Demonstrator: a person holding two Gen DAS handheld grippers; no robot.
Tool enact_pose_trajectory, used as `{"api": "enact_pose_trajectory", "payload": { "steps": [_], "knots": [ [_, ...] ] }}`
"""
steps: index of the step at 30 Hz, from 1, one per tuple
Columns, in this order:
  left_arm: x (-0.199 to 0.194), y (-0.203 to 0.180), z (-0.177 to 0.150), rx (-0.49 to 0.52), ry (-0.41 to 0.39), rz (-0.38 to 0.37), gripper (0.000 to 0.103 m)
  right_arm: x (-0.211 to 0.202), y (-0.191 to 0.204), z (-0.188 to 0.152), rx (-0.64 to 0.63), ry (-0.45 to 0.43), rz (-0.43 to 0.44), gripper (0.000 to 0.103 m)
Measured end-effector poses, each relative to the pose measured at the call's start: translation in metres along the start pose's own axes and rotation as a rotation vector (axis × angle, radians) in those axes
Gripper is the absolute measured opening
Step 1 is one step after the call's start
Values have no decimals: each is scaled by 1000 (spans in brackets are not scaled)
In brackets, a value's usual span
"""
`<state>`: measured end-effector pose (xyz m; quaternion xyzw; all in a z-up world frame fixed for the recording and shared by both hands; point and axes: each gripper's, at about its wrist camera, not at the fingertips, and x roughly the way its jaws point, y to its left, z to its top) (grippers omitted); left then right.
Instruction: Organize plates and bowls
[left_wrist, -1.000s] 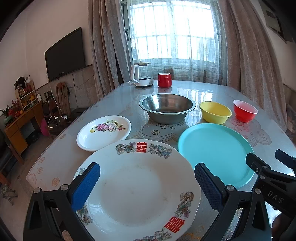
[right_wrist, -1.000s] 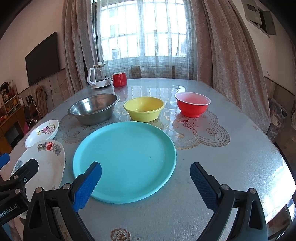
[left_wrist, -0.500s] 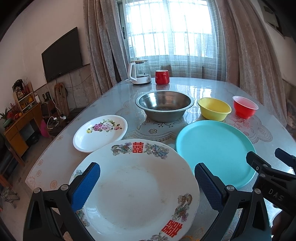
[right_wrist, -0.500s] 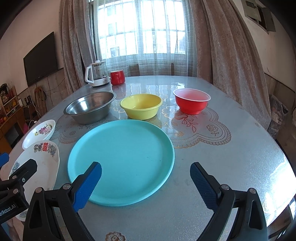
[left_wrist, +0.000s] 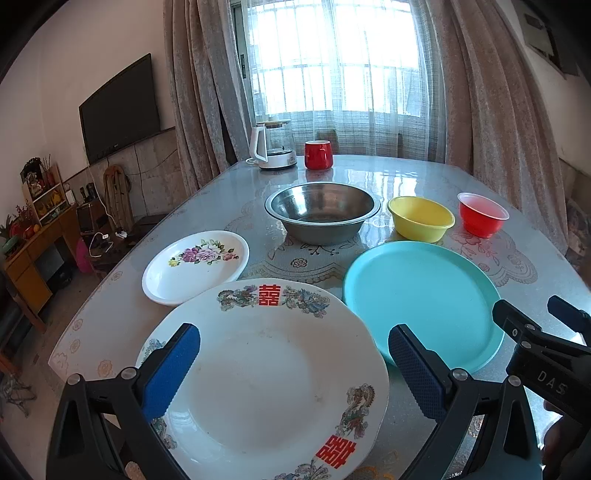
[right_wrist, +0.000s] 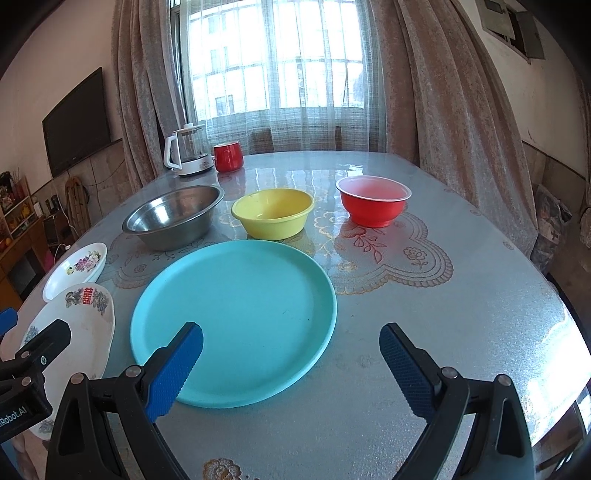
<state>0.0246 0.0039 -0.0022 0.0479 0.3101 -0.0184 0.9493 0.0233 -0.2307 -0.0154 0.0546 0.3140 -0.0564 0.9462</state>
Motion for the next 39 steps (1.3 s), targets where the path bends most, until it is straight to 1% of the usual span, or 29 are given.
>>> {"api": "enact_pose_trajectory", "payload": {
  "steps": [8,16,22,24,26,27,29,30,32,33,35,36,37,38,39],
  "knots": [
    [-5,1,2,-4,-7,-12,103,-5,-2,1,6,-4,-6,98],
    [-6,-2,3,12,-15,-7,103,-7,-4,1,10,-4,-10,98],
    [-5,-3,5,22,-14,-18,103,-7,-4,1,9,-3,-14,98],
    [-3,-4,5,23,-2,-50,103,-7,-6,1,12,0,-14,98],
    [1,-4,7,17,25,-100,103,-5,-7,1,18,7,-11,98],
    [4,-3,9,12,47,-137,103,-4,-8,1,24,16,-6,98],
    [14,-3,15,-3,121,-228,103,-1,-13,1,44,35,0,98],
    [18,-3,18,-8,146,-266,103,1,-16,2,56,44,4,98],
    [23,-6,27,7,144,-318,102,5,-24,3,82,64,22,98],
    [25,-7,31,15,144,-328,100,8,-28,5,95,74,34,97],
    [30,-8,41,22,152,-353,83,12,-37,7,124,82,46,92],
    [35,-9,47,24,168,-362,80,15,-42,8,138,87,45,89],
    [41,-8,51,22,187,-373,73,19,-47,9,153,94,47,87],
    [48,-8,54,17,213,-385,67,22,-52,10,170,102,49,81],
    [55,-8,57,6,245,-400,51,24,-57,10,183,111,52,76]
  ]
}}
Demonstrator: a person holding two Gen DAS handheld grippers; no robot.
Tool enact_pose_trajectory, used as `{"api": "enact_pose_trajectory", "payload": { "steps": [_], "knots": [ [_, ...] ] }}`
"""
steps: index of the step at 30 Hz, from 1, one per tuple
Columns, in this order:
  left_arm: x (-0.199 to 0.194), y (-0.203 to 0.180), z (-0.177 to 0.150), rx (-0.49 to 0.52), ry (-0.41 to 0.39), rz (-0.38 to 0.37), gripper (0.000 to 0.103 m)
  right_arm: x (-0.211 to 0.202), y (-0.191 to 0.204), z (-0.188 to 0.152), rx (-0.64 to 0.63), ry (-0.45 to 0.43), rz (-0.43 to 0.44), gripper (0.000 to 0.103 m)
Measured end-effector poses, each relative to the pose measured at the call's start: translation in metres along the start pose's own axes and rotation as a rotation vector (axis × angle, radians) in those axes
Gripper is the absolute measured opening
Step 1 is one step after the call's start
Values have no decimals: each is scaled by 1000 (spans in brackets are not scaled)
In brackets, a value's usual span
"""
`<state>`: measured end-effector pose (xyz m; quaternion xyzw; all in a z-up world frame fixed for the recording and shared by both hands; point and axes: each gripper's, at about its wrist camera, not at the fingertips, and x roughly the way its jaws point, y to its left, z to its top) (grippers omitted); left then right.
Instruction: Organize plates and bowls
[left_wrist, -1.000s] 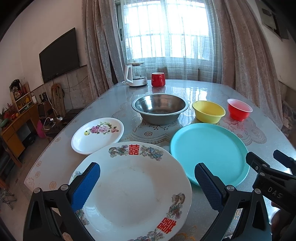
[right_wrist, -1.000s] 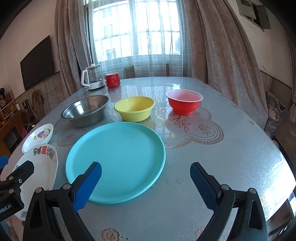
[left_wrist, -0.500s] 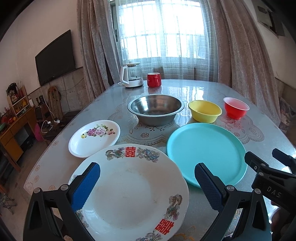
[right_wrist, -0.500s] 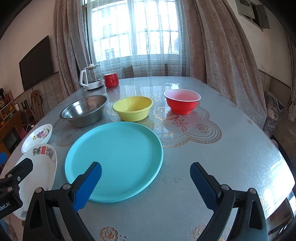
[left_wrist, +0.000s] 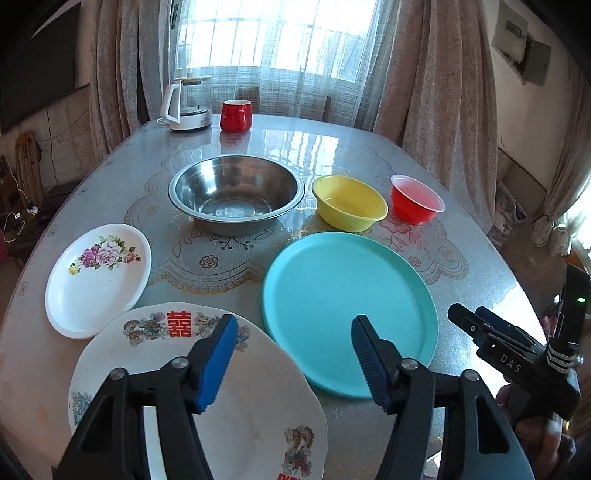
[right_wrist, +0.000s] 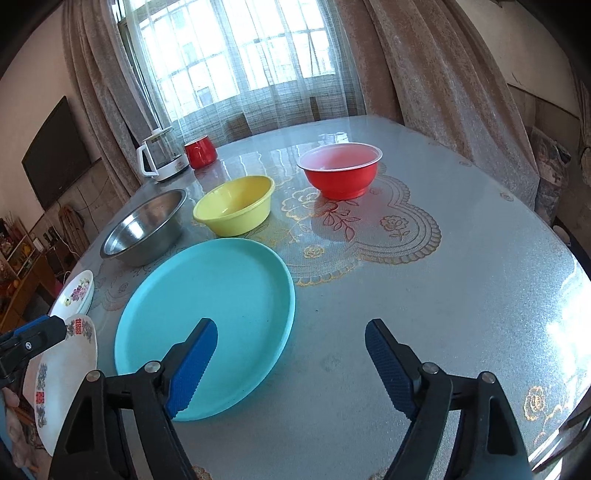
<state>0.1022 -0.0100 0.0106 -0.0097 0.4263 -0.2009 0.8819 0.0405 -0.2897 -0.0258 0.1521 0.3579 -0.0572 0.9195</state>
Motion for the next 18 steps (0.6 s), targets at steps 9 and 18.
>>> {"api": "enact_pose_trajectory", "payload": {
  "steps": [9,18],
  "knots": [
    [38,6,31,18,116,-17,20,28,-14,6,1,81,22,42],
    [82,7,50,77,203,29,14,45,0,6,-62,112,34,41]
  ]
}}
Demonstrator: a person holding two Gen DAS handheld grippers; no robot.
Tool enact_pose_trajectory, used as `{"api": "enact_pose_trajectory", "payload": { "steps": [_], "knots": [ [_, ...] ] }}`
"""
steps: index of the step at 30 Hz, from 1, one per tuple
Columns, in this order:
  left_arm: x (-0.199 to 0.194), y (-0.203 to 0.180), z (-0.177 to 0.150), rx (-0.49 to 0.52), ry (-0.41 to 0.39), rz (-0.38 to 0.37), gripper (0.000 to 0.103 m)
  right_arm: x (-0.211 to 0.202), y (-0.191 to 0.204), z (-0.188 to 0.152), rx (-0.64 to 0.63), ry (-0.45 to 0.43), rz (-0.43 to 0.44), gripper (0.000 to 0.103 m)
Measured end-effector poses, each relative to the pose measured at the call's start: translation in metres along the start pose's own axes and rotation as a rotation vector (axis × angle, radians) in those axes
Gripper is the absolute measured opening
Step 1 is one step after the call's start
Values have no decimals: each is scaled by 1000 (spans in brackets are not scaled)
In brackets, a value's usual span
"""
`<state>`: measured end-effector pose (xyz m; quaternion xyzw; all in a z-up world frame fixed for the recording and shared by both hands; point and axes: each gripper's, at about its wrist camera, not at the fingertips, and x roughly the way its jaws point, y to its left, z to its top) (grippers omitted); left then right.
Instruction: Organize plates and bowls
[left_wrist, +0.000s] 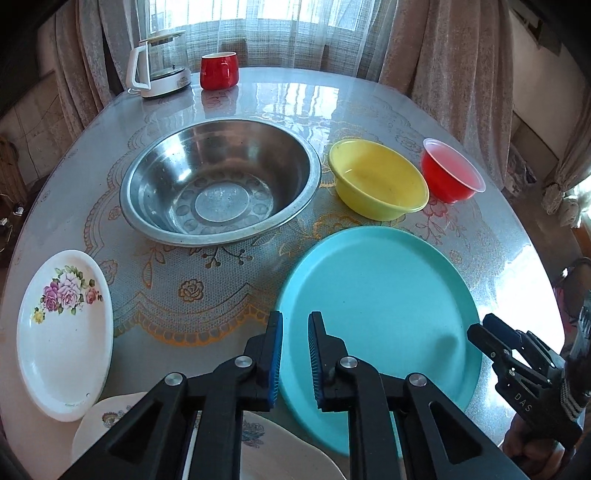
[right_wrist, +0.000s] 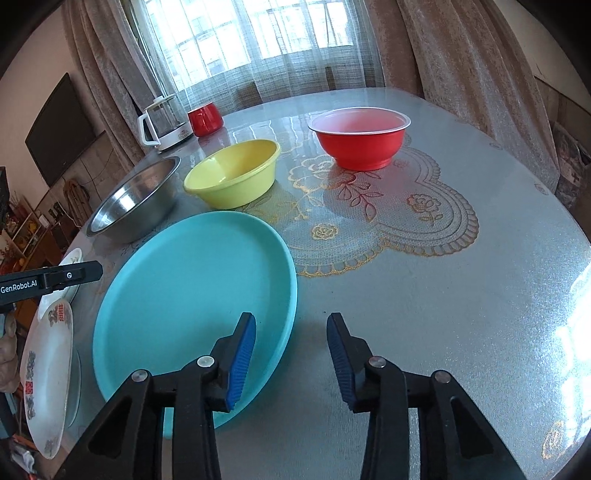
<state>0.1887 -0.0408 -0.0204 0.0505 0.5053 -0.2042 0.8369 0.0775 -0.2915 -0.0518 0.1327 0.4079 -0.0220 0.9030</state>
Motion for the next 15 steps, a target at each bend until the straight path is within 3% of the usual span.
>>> {"api": "enact_pose_trajectory", "payload": {
  "steps": [9,15],
  "knots": [
    [28,4,5,15,69,23,15,2,5,1,-54,-1,-13,41],
    [31,-12,1,102,59,10,16,4,11,1,-96,-3,-19,41]
  ]
}}
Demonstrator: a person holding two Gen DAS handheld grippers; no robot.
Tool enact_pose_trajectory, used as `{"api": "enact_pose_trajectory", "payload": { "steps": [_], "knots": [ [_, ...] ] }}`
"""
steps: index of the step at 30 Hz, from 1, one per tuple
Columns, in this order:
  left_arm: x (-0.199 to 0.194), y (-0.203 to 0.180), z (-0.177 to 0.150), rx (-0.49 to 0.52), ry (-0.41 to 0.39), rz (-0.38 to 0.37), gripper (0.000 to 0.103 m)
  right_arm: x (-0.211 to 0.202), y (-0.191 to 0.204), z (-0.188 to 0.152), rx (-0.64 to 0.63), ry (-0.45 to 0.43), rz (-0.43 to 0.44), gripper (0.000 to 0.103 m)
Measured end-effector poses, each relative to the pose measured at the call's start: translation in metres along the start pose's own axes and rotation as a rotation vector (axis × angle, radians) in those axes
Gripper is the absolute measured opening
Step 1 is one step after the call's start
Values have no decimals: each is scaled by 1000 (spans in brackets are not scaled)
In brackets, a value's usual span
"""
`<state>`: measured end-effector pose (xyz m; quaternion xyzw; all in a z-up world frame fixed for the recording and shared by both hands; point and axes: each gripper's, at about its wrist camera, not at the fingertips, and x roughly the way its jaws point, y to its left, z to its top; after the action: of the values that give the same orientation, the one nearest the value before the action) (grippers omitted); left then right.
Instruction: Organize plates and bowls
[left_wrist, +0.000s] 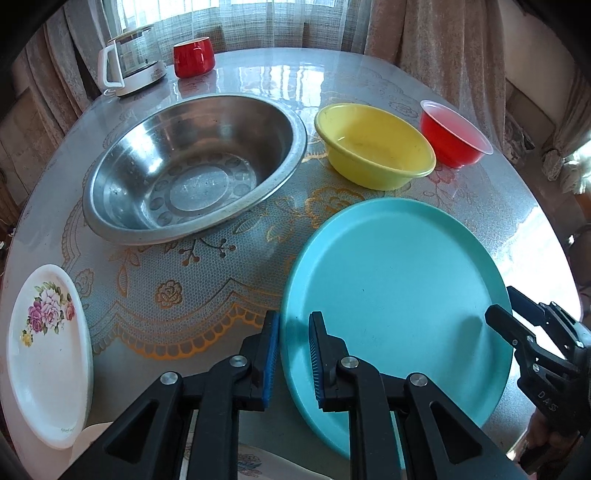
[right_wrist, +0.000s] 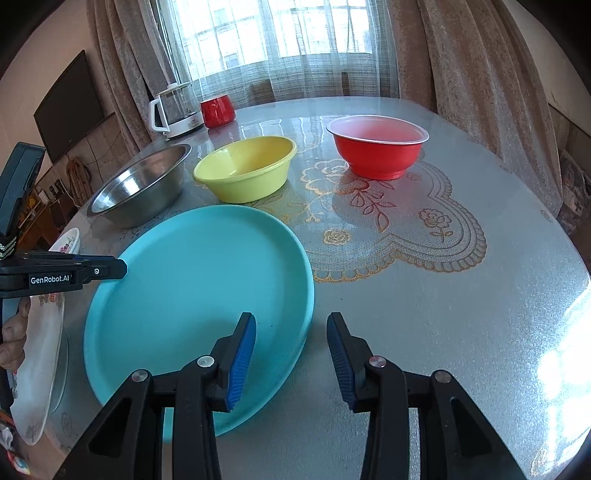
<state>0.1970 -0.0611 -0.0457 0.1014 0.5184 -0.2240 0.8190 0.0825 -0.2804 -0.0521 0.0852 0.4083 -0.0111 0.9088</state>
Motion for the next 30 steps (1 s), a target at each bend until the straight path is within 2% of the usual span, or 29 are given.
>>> {"api": "enact_pose_trajectory", "payload": {
  "steps": [4,6,9,12,16,22,30],
  "knots": [
    [2,-10,0,22,-14,24,16,0,-6,1,24,-2,-7,38],
    [1,-10,1,5,-16,-17,16,-1,-16,2,65,0,-2,29],
    [-4,-19,-1,8,-24,-32,16,-4,-27,4,86,-4,-26,25],
    [-4,-39,-9,52,-23,-32,16,-11,-39,5,115,-14,-46,25],
    [-8,-50,-21,59,-21,-63,16,-15,-52,3,138,1,-68,25],
    [-11,-55,-30,34,-33,-38,16,-15,-45,-3,66,5,-136,28],
    [-17,-45,-35,-49,-39,-66,16,-14,-44,-2,86,20,-106,40]
  ]
}}
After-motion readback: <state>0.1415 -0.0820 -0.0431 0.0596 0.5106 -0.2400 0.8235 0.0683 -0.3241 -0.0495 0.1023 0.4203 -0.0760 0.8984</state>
